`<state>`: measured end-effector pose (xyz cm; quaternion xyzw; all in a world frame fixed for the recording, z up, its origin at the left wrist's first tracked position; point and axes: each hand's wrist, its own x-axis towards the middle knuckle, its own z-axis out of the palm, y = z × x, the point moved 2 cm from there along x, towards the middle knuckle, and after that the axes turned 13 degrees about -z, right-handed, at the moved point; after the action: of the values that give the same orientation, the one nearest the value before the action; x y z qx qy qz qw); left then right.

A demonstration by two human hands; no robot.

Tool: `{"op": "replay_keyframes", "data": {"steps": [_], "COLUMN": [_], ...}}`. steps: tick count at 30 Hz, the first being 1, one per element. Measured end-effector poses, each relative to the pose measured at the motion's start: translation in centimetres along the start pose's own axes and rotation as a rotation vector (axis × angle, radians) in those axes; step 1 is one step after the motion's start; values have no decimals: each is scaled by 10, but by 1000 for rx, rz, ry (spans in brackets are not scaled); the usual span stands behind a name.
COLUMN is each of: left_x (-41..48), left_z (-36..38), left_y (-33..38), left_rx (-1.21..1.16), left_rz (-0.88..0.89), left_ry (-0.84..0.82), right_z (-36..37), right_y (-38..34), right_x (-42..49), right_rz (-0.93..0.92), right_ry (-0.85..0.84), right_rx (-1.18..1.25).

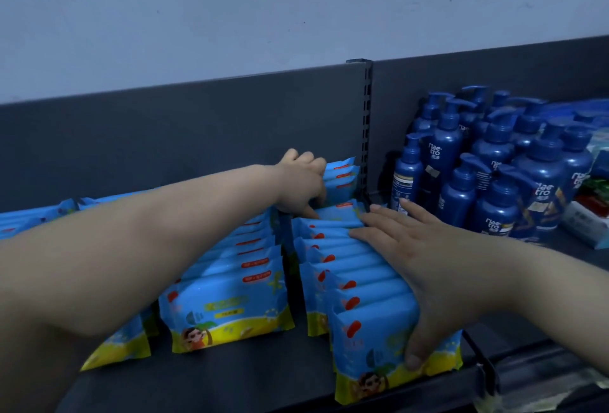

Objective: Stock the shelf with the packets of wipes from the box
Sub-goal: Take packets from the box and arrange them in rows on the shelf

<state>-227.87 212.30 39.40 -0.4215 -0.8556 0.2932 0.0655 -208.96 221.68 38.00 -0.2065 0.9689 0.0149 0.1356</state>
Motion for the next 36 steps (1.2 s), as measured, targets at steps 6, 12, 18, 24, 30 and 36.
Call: {"op": "replay_keyframes", "data": {"steps": [6,12,18,24,30,36], "left_x": [-7,-24,-23,-9,11,23], "left_z": [-7,-20,-18,-11,1,9], "left_y": [0,-4,-9,-5,-5,11], "left_rx": [-364,-806,-865,-595,55,220], "left_rz": [77,184,213,206,153,119], "left_ry": [93,-181,-321,-166,228,169], "right_z": [0,-5,-19,-15,-8,-5], "right_y": [1,1,3,3,5,7], "right_x": [0,-2,7,4,2,4], "right_rz": [-16,-3,11,1,-2,-17], "right_ry": [16,-28,-78,-48,-17,20], "right_rx": [16,25,64,82,90,82]}}
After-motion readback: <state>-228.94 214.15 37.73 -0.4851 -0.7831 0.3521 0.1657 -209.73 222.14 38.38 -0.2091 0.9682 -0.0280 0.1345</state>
